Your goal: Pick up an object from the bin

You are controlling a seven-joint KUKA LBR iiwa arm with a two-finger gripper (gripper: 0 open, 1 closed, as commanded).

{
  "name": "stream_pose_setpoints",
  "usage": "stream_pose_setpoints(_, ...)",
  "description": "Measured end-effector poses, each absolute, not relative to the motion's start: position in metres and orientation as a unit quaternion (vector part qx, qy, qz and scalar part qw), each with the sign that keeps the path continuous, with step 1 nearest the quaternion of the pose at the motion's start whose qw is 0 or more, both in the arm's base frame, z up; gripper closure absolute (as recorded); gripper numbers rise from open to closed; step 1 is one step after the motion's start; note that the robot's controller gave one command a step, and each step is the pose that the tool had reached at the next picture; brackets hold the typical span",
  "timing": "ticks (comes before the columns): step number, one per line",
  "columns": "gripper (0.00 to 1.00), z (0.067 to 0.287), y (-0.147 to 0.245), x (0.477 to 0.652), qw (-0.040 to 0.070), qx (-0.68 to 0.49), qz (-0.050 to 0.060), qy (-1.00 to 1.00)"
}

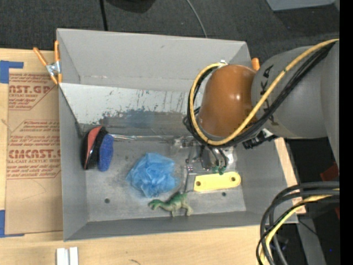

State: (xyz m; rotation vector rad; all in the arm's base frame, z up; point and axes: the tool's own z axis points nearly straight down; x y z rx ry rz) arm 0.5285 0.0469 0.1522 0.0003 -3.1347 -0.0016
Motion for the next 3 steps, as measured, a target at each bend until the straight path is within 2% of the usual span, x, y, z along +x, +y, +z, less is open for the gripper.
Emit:
stream_pose_setpoints(1, 0.00, 0.157, 0.047, 0.530, 0.000, 0.000, -0.001, -1.000)
stream_pose_setpoints(2, 0.00, 0.122, 0.058, 0.537, -0.002, 0.027, 0.000, -1.000)
stream_pose_setpoints(3, 0.00, 0.098, 0.057, 0.557, 0.002, 0.034, -0.001, -0.999)
